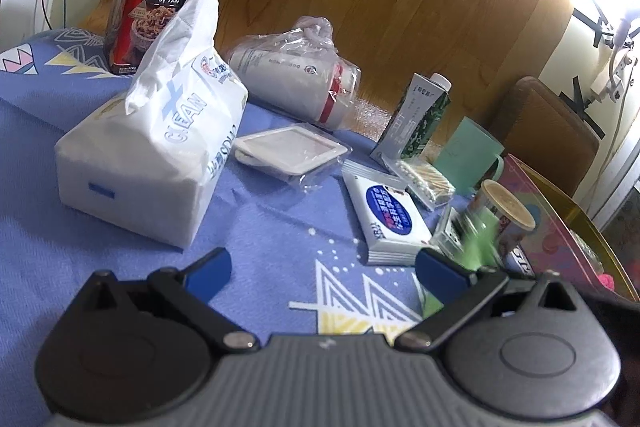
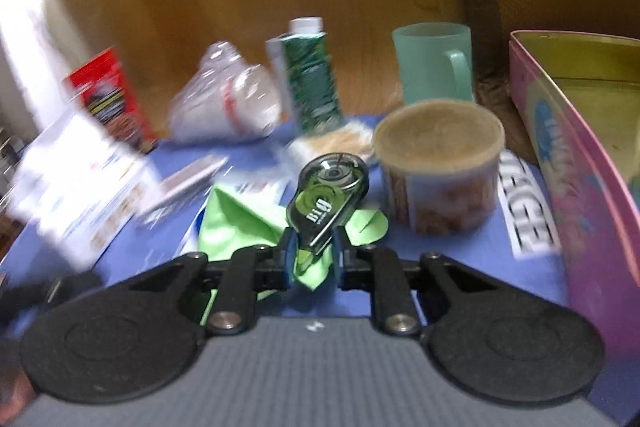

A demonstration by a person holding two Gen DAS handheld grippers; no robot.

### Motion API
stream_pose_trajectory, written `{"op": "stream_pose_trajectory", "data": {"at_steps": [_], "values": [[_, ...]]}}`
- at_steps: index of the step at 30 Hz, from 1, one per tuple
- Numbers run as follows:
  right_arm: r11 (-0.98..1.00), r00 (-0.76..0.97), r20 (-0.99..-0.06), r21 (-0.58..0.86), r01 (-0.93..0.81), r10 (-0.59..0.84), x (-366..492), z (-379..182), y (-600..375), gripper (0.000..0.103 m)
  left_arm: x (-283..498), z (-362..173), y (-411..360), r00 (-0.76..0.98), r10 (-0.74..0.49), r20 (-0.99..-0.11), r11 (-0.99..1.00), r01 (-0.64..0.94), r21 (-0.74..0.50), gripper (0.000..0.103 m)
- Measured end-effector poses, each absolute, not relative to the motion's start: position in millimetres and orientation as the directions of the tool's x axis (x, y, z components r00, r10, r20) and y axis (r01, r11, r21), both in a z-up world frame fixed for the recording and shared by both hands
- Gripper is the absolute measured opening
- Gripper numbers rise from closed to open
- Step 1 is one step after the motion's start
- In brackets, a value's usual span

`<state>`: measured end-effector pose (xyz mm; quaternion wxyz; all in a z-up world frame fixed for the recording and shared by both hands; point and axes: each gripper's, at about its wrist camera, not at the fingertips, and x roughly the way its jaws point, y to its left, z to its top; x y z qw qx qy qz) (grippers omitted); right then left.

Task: Organize soft objects

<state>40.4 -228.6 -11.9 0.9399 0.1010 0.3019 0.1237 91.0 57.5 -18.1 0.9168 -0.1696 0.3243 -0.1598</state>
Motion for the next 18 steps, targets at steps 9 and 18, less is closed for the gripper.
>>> {"op": "stream_pose_trajectory", "data": {"at_steps": [9, 18], "values": [[0.922, 0.728, -0.580, 0.117, -0.370, 0.366, -85, -25, -252, 0.028, 93, -4, 31, 0.683, -0.457, -0.570, 0.885, 0.286, -0.367, 0.101], [0.928, 0.787, -0.495, 0.137, -0.347, 0.368, -69, -12, -251, 0.043, 67, 59, -3, 0.672, -0.563, -0.482, 0.825, 0.418, -0.381, 0.101]]}}
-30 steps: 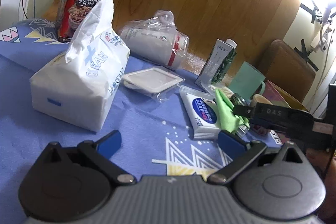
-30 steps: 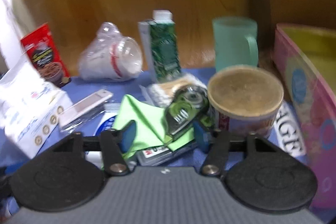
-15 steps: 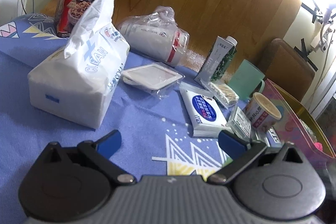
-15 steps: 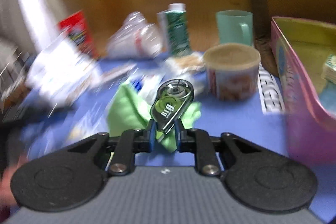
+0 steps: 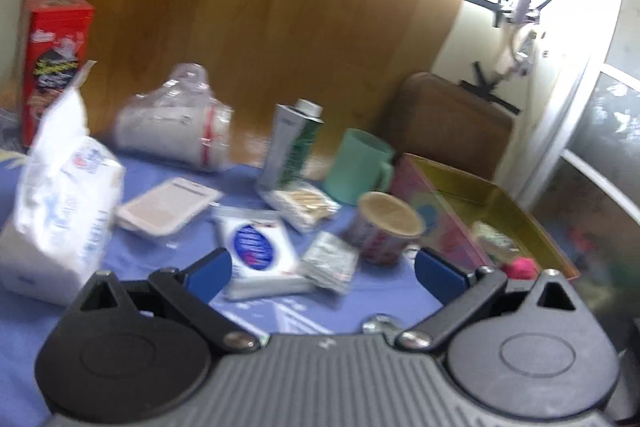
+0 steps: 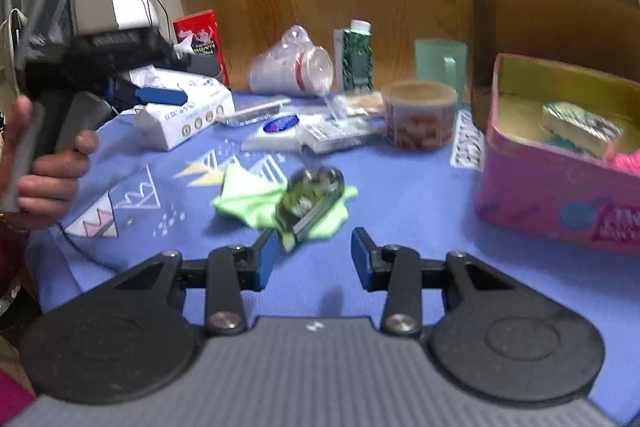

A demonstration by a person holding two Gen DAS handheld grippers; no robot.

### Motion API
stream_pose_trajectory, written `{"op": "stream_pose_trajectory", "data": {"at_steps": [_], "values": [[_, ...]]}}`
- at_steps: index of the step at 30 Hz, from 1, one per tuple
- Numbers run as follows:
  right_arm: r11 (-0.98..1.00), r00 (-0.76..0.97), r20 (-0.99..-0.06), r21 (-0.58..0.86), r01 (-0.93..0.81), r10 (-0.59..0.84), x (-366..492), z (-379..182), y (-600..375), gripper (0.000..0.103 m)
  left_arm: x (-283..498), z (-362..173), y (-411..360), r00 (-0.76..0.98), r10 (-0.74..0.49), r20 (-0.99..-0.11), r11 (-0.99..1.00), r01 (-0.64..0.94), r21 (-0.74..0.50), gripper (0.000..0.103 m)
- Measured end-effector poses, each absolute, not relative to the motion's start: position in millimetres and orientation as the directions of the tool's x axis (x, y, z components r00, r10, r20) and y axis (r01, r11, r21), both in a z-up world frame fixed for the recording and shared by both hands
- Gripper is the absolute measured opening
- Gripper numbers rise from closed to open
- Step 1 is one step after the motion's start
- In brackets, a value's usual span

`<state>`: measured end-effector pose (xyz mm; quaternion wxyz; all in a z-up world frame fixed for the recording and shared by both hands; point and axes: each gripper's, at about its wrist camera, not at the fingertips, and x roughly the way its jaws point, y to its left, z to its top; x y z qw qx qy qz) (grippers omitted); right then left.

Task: Organize soft objects

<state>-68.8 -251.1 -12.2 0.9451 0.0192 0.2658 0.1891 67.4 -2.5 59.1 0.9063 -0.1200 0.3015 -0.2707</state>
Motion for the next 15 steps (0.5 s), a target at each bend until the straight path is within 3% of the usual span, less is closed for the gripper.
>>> {"op": "stream_pose_trajectory", "data": {"at_steps": [5, 10, 14, 15], "values": [[0.930, 0.774, -0.521, 0.130, -0.343, 0.358, -30, -22, -230, 0.044, 76, 44, -44, 0.558, -0.600, -0.573, 0.800, 0.417, -0.432, 0.086], [0.938, 0.768, -0.539, 0.165, -0.306, 0.346, -19, -34, -232, 0.044, 91, 9, -81, 0.458, -0.527, -0.716, 0.843, 0.385, -0.374, 0.067], [0.923, 0.778, -0.499, 0.237, -0.303, 0.383, -27, -35, -246, 0.042, 95, -2, -90, 0.431, -0.526, -0.733, 0.844, 0.373, -0.386, 0.067], [0.916, 0.781, -0.483, 0.263, -0.302, 0.396, -29, -36, -251, 0.042, 95, -2, -90, 0.422, -0.539, -0.729, 0.836, 0.374, -0.401, 0.063]]}}
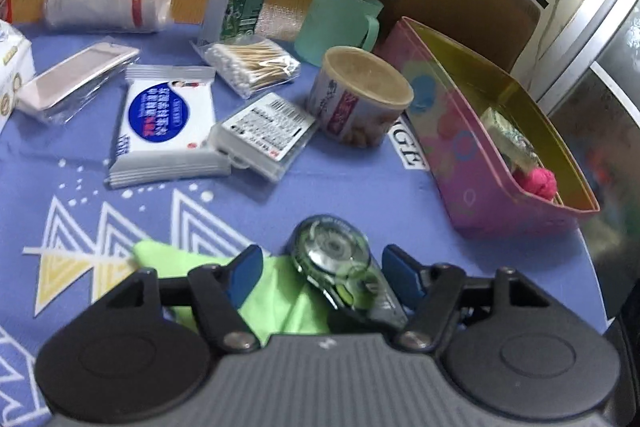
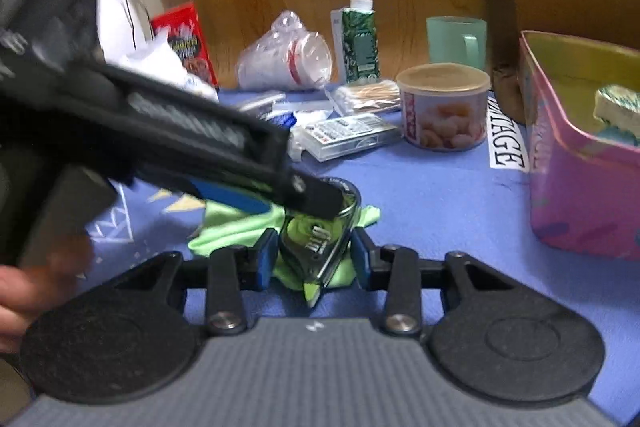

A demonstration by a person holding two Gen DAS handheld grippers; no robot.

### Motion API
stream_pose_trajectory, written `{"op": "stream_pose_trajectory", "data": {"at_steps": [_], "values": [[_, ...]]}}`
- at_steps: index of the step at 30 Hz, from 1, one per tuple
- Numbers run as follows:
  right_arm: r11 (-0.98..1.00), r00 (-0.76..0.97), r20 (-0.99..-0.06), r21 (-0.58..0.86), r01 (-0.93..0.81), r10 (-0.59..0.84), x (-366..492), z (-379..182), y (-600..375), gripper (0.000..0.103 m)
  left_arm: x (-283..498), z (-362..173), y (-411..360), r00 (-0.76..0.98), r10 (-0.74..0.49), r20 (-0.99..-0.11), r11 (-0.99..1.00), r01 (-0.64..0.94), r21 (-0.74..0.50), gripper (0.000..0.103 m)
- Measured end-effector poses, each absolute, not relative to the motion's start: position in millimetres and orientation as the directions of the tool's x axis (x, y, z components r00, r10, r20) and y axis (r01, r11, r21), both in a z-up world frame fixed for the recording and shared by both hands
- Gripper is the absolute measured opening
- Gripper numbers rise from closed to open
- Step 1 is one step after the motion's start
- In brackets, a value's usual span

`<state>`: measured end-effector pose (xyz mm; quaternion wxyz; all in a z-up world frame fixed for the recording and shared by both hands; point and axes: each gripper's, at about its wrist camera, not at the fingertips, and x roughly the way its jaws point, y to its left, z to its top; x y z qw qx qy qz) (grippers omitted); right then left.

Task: Organize soft objects
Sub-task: 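Carry the tape dispenser into the pink tin and open the left tool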

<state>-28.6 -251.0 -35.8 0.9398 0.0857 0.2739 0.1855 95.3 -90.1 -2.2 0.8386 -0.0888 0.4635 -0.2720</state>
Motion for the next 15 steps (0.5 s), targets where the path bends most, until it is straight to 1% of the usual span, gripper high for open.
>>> {"op": "stream_pose_trajectory", "data": {"at_steps": [1, 2, 7, 11, 15], "values": [[0.912, 0.785, -0.470, 0.281, -0.299, 0.403, -31, -35, -254, 0.042, 96, -1, -91, 0.410, -0.559, -0.721, 0.823, 0.378, -0.423, 0.057], [0.908, 0.790, -0.458, 0.292, -0.300, 0.408, -33, -34, -256, 0.042, 98, 2, -94, 0.407, -0.564, -0.719, 0.820, 0.380, -0.428, 0.057], [0.934, 0.860, -0.372, 0.218, -0.285, 0.349, -50, -17, -261, 0.042, 97, 29, -121, 0.437, -0.585, -0.684, 0.800, 0.453, -0.395, 0.057], [0.957, 0.917, -0.293, 0.181, -0.225, 0.271, -62, -1, -282, 0.042, 95, 54, -155, 0.439, -0.631, -0.640, 0.755, 0.535, -0.378, 0.057], [0.975, 0.953, -0.241, 0.169, -0.144, 0.183, -70, 11, -316, 0.042, 99, 69, -205, 0.420, -0.665, -0.617, 0.712, 0.606, -0.355, 0.057]]}}
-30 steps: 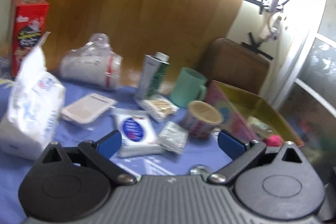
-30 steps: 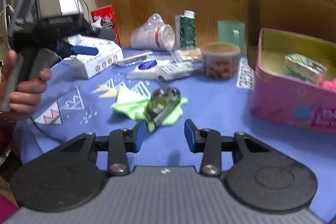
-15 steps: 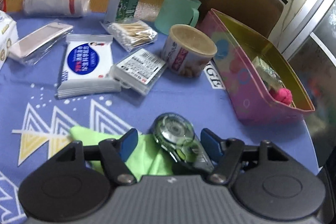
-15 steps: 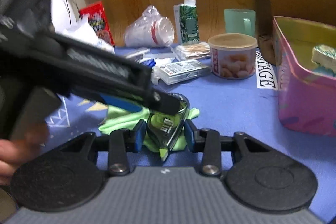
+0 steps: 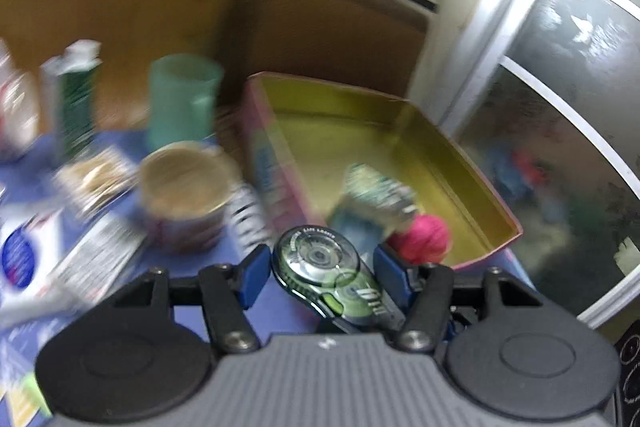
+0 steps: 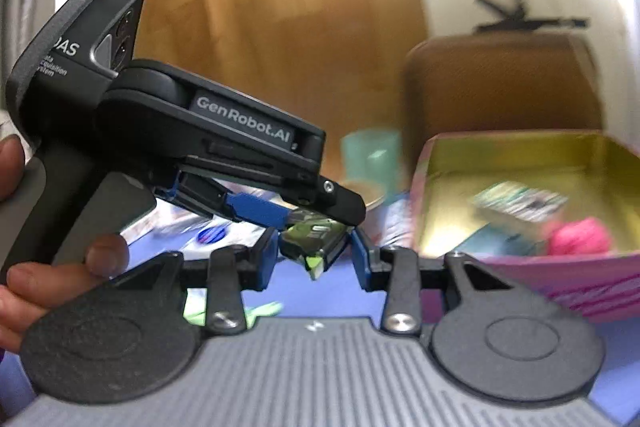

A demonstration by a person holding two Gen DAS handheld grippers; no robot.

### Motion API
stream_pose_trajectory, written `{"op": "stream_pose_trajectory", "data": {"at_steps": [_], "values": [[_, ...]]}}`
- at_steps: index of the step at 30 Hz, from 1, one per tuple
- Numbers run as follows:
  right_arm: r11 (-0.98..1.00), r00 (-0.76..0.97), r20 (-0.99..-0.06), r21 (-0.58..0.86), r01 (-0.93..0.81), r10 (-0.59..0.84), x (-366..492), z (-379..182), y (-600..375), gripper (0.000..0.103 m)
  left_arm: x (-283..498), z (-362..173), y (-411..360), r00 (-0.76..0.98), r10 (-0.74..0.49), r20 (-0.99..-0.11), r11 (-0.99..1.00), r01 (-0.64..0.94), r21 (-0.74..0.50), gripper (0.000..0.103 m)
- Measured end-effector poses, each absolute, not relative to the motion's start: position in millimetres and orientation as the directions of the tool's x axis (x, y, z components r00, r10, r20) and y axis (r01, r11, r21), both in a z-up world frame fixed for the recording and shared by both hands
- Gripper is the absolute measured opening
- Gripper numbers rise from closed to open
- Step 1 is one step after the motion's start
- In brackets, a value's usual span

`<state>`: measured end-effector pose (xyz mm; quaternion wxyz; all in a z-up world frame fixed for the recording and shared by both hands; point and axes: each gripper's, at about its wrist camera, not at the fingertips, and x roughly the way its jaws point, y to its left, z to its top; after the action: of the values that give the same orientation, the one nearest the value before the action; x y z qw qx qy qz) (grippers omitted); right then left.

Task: Organize soft objects
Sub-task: 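Carry the tape dispenser into the pink tin and open the left tool, then move the left tool back over the table to the green cloth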

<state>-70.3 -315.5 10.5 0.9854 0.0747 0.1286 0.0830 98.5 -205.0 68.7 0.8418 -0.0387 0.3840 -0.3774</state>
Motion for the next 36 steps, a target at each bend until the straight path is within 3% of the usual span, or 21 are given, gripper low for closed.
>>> {"op": "stream_pose_trajectory", "data": {"at_steps": [5, 12, 13, 16, 19, 25, 32, 36], "values": [[0.977, 0.964, -0.244, 0.204, -0.059, 0.109, -63, 14, -361, 0.042, 111, 69, -265, 0.402, -0.665, -0.630, 0.690, 0.654, -0.310, 0.061], [0.977, 0.941, -0.337, 0.188, 0.104, -0.036, -28, -7, -395, 0.042, 126, 45, -298, 0.397, -0.605, -0.690, 0.732, 0.619, -0.285, 0.070], [0.977, 0.939, -0.337, 0.164, 0.134, -0.072, -24, -9, -398, 0.043, 125, 45, -296, 0.400, -0.612, -0.683, 0.730, 0.618, -0.292, 0.071], [0.973, 0.936, -0.333, 0.155, 0.173, -0.114, -20, -12, -404, 0.065, 122, 49, -287, 0.411, -0.630, -0.659, 0.726, 0.614, -0.310, 0.073], [0.965, 0.929, -0.309, 0.100, 0.243, -0.202, -26, -13, -397, 0.066, 118, 60, -272, 0.442, -0.642, -0.627, 0.728, 0.608, -0.317, 0.074], [0.949, 0.942, -0.247, 0.161, 0.272, -0.228, -50, -7, -400, 0.065, 107, 75, -220, 0.482, -0.679, -0.554, 0.719, 0.587, -0.371, 0.074], [0.963, 0.982, -0.158, 0.231, 0.139, -0.104, -73, 12, -370, 0.065, 83, 75, -126, 0.612, -0.590, -0.527, 0.801, 0.528, -0.283, 0.075], [0.967, 0.956, -0.242, 0.230, -0.108, 0.165, -65, 10, -331, 0.067, 79, 63, -76, 0.643, -0.509, -0.572, 0.857, 0.439, -0.270, 0.078]]}}
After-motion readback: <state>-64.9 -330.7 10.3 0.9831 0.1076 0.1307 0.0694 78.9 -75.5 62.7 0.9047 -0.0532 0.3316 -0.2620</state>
